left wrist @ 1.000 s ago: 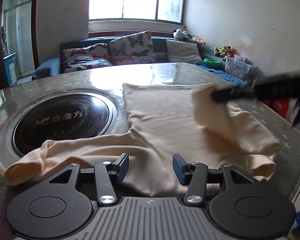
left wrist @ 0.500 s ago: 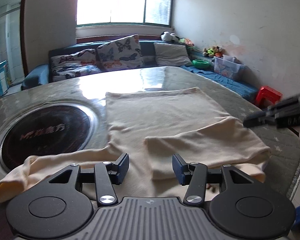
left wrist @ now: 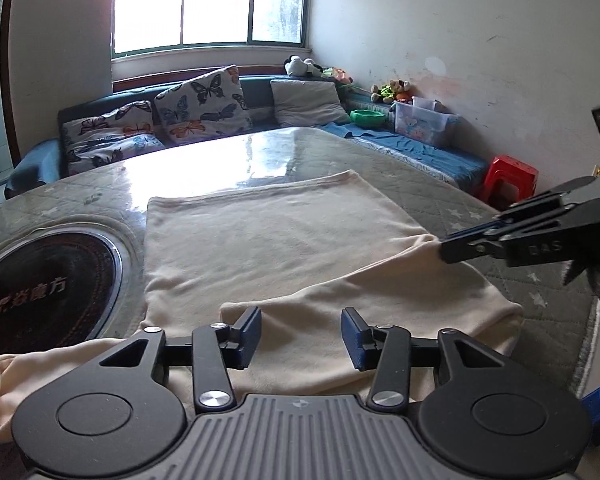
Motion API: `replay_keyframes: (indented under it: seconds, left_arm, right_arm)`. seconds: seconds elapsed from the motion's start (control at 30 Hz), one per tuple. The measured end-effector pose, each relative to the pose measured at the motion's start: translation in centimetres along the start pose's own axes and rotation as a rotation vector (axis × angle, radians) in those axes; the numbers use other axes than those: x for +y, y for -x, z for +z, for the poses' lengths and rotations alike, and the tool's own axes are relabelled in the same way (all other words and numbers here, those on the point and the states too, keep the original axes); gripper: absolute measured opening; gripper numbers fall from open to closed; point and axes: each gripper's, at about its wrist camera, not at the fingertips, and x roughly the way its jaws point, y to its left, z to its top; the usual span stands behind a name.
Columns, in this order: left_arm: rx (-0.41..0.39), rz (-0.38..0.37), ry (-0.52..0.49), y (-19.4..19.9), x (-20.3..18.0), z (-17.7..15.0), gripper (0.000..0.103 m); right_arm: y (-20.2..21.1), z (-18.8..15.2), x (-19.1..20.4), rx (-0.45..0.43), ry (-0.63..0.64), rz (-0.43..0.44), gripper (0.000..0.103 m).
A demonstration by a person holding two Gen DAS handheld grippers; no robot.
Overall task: Fold clothes
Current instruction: 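Move the left gripper to the other sleeve of the sweatshirt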
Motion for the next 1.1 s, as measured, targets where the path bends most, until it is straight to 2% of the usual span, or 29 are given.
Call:
replay_keyframes:
  seconds: [0.13,0.37,0.47,0.63,0.7,0.83,1.1]
  left_arm:
    - [0.031,0.020,0.021,-0.9,0.7,-0.3,0.044]
    - [0.019,0.037,0.068,0.1,2.3,-0.9,0.044]
    - [0.014,0.064,0.097,1.4,3.3,-1.5,0.044]
    - [-0.008,0.153,0.145,4.5,5.7,-2.8,0.044]
    - [-0.015,0.200,0.168,5.7,7.2,-3.3,0.044]
    - [-0.022,0.292,0.218,7.8,10.1,-4.4,0.045]
    - [0.017,0.375,0.282,8.6,15.3,-5.4,0.045]
  right_arm:
    - [-2.5,-0.1,-0.3,0.035,-0.005,-0.025,0.012]
    - [-1.8,0.2,0.7,0.020,0.045,-0.020,0.013]
    - [-1.6,0.3,2.1,0.016,0.077,0.019,0.019]
    - [-3.3,0.1,5.8,0.062,0.175,0.095,0.021]
    - [-3.6,0.1,7.2,0.063,0.218,0.109,0.026]
    - [-4.3,0.6,9.2,0.064,0.270,0.139,0.027]
    - [-5.5,1.4,10.8,0.068,0.289,0.158,0.033]
